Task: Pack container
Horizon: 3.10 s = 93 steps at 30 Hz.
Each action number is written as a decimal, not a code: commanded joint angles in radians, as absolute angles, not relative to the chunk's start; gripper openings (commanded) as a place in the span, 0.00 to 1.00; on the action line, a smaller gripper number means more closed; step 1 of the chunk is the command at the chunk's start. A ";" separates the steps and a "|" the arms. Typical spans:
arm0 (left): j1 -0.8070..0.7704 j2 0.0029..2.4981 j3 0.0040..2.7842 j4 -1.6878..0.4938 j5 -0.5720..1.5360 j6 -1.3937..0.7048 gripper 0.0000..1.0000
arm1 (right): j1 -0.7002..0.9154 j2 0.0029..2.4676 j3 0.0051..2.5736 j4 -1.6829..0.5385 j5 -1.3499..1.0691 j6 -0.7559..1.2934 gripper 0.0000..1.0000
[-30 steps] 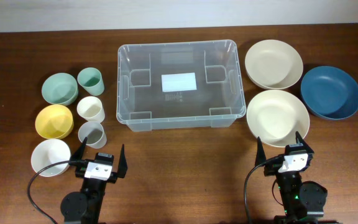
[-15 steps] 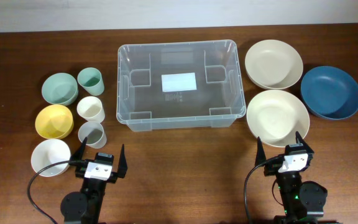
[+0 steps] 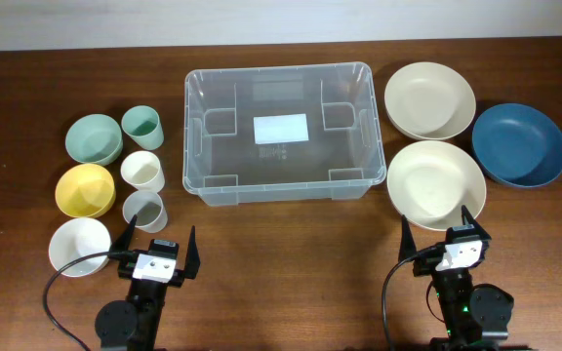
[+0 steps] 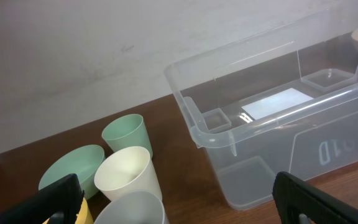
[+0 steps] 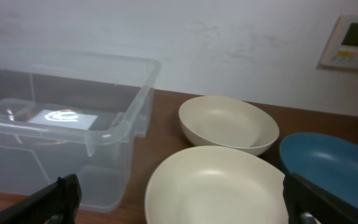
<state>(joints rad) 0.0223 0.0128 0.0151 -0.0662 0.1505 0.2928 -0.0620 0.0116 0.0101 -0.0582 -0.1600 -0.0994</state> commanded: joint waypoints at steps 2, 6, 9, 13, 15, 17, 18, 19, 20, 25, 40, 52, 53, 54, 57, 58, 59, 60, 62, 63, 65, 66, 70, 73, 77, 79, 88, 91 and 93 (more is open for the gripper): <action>0.027 0.006 0.009 -0.067 0.158 0.301 1.00 | -0.052 0.004 0.006 -0.034 -0.203 0.019 0.99; 0.027 0.006 0.009 -0.067 0.158 0.301 1.00 | -0.052 0.004 0.032 0.020 -0.213 0.068 0.99; 0.027 0.006 0.009 -0.067 0.158 0.301 1.00 | -0.053 0.004 0.092 0.019 -0.186 0.068 0.99; 0.027 0.006 0.009 -0.067 0.158 0.301 1.00 | -0.054 0.043 0.216 -0.018 -0.094 0.069 0.99; 0.027 0.006 0.009 -0.068 0.158 0.301 1.00 | -0.054 0.094 0.316 -0.115 -0.018 0.080 0.99; 0.027 0.006 0.009 -0.067 0.158 0.301 1.00 | -0.054 0.186 0.457 -0.271 0.066 0.110 0.99; 0.027 0.006 0.009 -0.067 0.158 0.301 1.00 | -0.054 0.241 0.525 -0.345 0.088 0.114 0.99; 0.027 0.006 0.009 -0.067 0.158 0.301 1.00 | -0.054 0.302 0.593 -0.418 0.100 0.114 0.99; 0.027 0.006 0.009 -0.067 0.158 0.301 1.00 | -0.054 0.365 0.659 -0.485 0.107 0.115 0.99; 0.027 0.006 0.009 -0.067 0.158 0.301 1.00 | -0.054 0.677 0.955 -0.761 0.058 0.184 0.99; 0.026 0.006 0.009 -0.067 0.158 0.301 1.00 | -0.274 1.152 1.093 -0.927 -0.072 0.585 0.99; 0.027 0.006 0.009 -0.067 0.158 0.301 1.00 | -0.477 1.464 1.093 -0.916 -0.278 0.585 0.99; 0.027 0.006 0.009 -0.067 0.158 0.301 1.00 | -0.477 1.489 1.093 -0.912 -0.278 0.585 0.99; 0.027 0.006 0.009 -0.067 0.158 0.301 1.00 | -0.477 1.519 1.093 -0.905 -0.278 0.585 0.99; 0.027 0.006 0.009 -0.068 0.158 0.301 1.00 | -0.477 1.588 1.093 -0.884 -0.281 0.586 0.99; 0.027 0.006 0.009 -0.067 0.158 0.301 1.00 | -0.477 1.607 1.093 -0.879 -0.280 0.586 0.99; 0.027 0.006 0.009 -0.068 0.158 0.301 1.00 | -0.477 1.624 1.093 -0.875 -0.280 0.587 0.99; 0.027 0.006 0.009 -0.068 0.158 0.301 1.00 | -0.478 1.641 1.093 -0.874 -0.280 0.602 0.99; 0.027 0.006 0.009 -0.067 0.158 0.301 1.00 | -0.478 1.660 1.093 -0.872 -0.277 0.628 0.99; 0.027 0.006 0.009 -0.067 0.158 0.301 1.00 | -0.478 1.668 1.093 -0.870 -0.277 0.630 0.99; 0.027 0.006 0.009 -0.067 0.158 0.301 1.00 | -0.478 1.677 1.093 -0.865 -0.276 0.630 0.99; 0.027 0.006 0.009 -0.068 0.158 0.301 1.00 | -0.478 1.679 1.092 -0.863 -0.272 0.630 0.99; 0.027 0.006 0.009 -0.067 0.158 0.301 1.00 | -0.478 1.680 1.087 -0.863 -0.222 0.630 0.99; 0.027 0.006 0.009 -0.067 0.158 0.301 1.00 | -0.478 1.680 1.085 -0.863 -0.205 0.630 0.99; 0.027 0.006 0.009 -0.067 0.158 0.301 1.00 | -0.478 1.680 1.079 -0.863 -0.194 0.630 0.99; 0.027 0.006 0.009 -0.067 0.158 0.301 1.00 | -0.478 1.680 1.070 -0.859 -0.194 0.630 0.99; 0.027 0.006 0.009 -0.067 0.158 0.301 1.00 | -0.478 1.680 1.002 -0.787 -0.202 0.630 0.99; 0.027 0.006 0.009 -0.067 0.158 0.301 1.00 | -0.478 1.680 0.992 -0.765 -0.202 0.630 0.99; 0.027 0.006 0.009 -0.067 0.158 0.301 1.00 | -0.478 1.680 0.992 -0.762 -0.202 0.630 1.00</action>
